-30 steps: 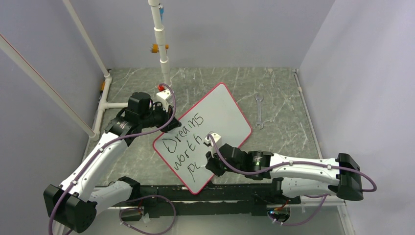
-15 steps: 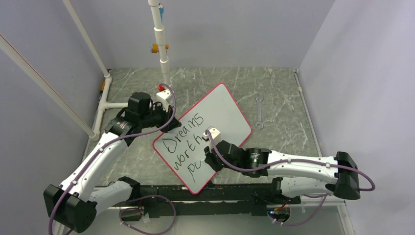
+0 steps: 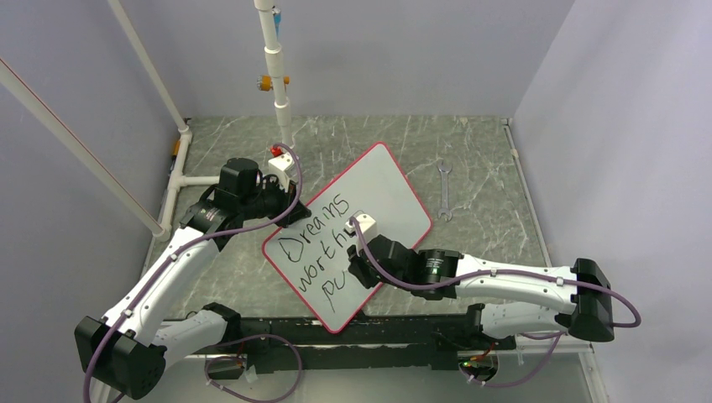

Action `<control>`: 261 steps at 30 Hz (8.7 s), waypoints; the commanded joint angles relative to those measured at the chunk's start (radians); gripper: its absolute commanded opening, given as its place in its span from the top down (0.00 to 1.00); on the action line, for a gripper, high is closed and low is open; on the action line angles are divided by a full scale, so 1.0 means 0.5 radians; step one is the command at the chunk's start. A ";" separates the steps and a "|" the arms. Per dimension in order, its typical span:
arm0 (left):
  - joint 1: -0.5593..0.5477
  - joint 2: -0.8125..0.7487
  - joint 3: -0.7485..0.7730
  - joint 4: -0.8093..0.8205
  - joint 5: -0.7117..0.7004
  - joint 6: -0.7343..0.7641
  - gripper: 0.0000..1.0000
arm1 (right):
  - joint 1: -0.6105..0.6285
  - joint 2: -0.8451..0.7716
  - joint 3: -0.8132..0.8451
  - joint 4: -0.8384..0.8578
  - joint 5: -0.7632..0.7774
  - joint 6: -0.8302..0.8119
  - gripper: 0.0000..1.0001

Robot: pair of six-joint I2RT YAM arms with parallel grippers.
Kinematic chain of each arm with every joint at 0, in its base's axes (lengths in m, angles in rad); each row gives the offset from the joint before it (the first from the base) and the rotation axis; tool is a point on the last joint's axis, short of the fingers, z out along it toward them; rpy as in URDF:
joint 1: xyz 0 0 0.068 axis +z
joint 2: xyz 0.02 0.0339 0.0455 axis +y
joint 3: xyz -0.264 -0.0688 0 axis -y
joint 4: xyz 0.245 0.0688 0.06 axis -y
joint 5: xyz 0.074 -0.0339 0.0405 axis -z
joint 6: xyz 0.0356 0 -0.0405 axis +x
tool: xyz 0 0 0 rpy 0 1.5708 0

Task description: Write a sentence on the whiteboard

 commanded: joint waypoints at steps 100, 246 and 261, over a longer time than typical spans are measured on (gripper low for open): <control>-0.051 -0.045 -0.016 0.013 -0.134 0.180 1.00 | -0.074 -0.105 -0.035 0.062 0.048 0.063 1.00; -0.062 -0.026 -0.008 -0.020 -0.220 0.193 1.00 | -0.392 -0.331 -0.178 0.158 -0.067 0.060 1.00; -0.064 -0.017 -0.004 -0.024 -0.218 0.196 1.00 | -0.404 -0.221 -0.180 0.262 -0.224 0.026 1.00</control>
